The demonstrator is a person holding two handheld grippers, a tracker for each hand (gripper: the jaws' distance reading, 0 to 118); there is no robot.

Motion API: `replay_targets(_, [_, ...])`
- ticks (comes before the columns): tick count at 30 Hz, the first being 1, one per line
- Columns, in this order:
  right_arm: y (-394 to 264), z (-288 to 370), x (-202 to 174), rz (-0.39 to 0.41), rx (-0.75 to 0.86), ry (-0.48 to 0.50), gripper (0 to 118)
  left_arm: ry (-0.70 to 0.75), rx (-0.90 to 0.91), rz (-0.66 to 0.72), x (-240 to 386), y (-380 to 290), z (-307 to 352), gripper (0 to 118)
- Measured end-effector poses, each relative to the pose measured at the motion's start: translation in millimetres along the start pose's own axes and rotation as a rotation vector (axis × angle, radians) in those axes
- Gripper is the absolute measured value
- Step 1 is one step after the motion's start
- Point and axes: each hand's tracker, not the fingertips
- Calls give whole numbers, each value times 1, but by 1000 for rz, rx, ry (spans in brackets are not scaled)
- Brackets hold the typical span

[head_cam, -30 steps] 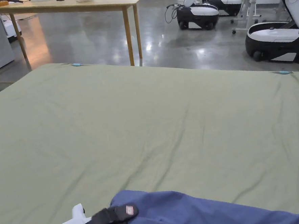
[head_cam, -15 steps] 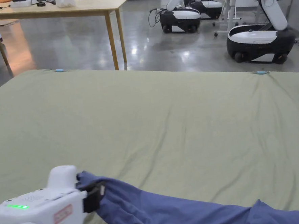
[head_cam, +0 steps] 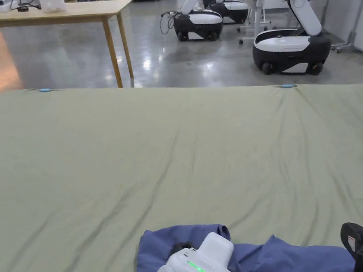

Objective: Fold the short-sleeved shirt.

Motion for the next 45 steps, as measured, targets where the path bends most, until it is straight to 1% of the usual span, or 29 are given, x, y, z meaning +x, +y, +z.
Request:
replay_targets(1, [-1, 1, 1, -2, -1, 1, 1, -127, 32, 150, -3, -3, 6, 111])
replay_targets(3, [-2, 2, 3, -8, 1, 4, 1, -189, 122, 335, -22, 1, 17, 110])
replay_targets(5, [-4, 3, 4, -16, 1, 8, 1, -201, 253, 498, -50, -3, 33, 111])
replay_targets(6, [-5, 4, 5, -24, 1, 9, 1, -131, 292, 539, -65, -3, 41, 111])
replay_targets(7, [-6, 4, 6, -31, 0, 13, 1, -85, 233, 610, -75, -5, 40, 111])
replay_targets(9, [-8, 4, 5, -46, -4, 15, 1, -170, 149, 708, -91, -11, 23, 109])
replay_targets(10, [-10, 4, 5, -52, -6, 16, 1, -271, 146, 783, -95, -16, 13, 93])
replay_targets(11, [-11, 4, 6, -59, -10, 17, 1, -347, 126, 860, -96, -18, -4, 63])
replay_targets(12, [-12, 3, 7, -64, -15, 17, 1, -406, 116, 926, -94, -25, -16, 24])
replay_targets(13, [-13, 3, 7, -65, -18, 15, 1, -437, 157, 946, -91, -30, -21, 7])
replay_targets(15, [-13, 3, 8, -68, -21, 11, 1, -446, 110, 979, -69, -40, -28, 6])
replay_targets(16, [-13, 3, 9, -71, -21, 10, 1, -460, 135, 968, -59, -42, -29, 6])
replay_targets(18, [-15, 3, 10, -71, -24, 7, 1, -560, 173, 963, -39, -43, -28, 6])
replay_targets(19, [-15, 3, 10, -69, -26, 7, 1, -564, 179, 969, -27, -38, -24, 6])
replay_targets(21, [-15, 4, 10, -65, -26, 3, 1, -589, 141, 926, -8, -34, -24, 6])
replay_targets(25, [-15, 6, 10, -69, -25, 3, 1, -535, 124, 893, -2, -25, -25, 6])
replay_targets(27, [-15, 7, 10, -69, -23, 5, 1, -486, 174, 859, -15, -19, -11, 6])
replay_targets(29, [-13, 8, 8, -71, -22, 8, 1, -410, 231, 776, -30, -13, 15, 6])
replay_targets(30, [-12, 8, 7, -74, -23, 13, 1, -335, 267, 739, -43, -14, 33, 12])
replay_targets(31, [-12, 7, 7, -76, -21, 16, 1, -284, 287, 728, -55, -18, 46, 56])
replay_targets(32, [-12, 6, 5, -79, -20, 19, 1, -236, 290, 747, -67, -22, 55, 106])
replay_targets(33, [-13, 4, 4, -83, -20, 23, 1, -198, 275, 762, -79, -27, 61, 118])
replay_targets(34, [-13, 3, 2, -87, -19, 27, 1, -139, 282, 719, -90, -35, 69, 118])
replay_targets(35, [-13, 1, 0, -89, -21, 35, 1, -198, 293, 793, -98, -51, 74, 118])
replay_targets(38, [-13, -4, -8, -86, -25, 48, 1, -209, 244, 942, -120, -83, 74, 118])
replay_targets(39, [-12, -5, -11, -84, -27, 56, 1, -227, 232, 1015, -147, -78, 60, 118])
replay_targets(41, [-12, -6, -13, -83, -27, 61, 1, -286, 193, 1120, -157, -94, 45, 118])
replay_targets(43, [-11, -7, -14, -78, -27, 61, 1, -422, 156, 1258, -156, -117, 24, 118])
replay_targets(45, [-9, -7, -13, -77, -28, 56, 1, -529, 317, 1257, -152, -123, 15, 117])
